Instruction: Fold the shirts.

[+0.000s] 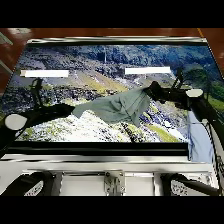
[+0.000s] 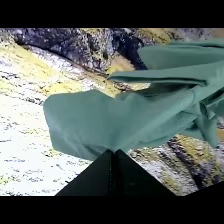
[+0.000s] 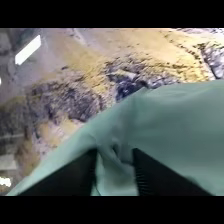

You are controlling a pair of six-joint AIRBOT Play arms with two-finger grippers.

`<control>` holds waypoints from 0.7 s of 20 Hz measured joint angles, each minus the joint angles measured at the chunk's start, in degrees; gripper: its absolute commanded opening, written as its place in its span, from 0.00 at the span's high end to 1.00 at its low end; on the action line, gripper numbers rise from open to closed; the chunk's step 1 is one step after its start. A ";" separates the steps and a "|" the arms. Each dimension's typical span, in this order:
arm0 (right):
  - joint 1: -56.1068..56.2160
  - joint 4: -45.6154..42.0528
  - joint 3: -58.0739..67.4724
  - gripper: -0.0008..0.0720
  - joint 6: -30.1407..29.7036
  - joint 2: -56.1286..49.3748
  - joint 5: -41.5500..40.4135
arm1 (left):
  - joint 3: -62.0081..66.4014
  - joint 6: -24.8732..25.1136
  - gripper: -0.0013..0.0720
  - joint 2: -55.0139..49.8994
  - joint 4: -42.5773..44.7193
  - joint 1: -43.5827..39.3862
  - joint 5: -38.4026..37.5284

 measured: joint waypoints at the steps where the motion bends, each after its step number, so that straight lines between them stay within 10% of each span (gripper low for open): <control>1: -0.22 0.87 -0.04 0.18 -0.90 -1.66 0.17 | -0.04 0.02 0.94 -2.03 -0.42 -0.85 0.81; 14: -9.01 -20.15 -1.16 0.18 1.27 -4.66 27.78 | 0.79 2.03 0.94 -6.45 -3.28 0.35 3.19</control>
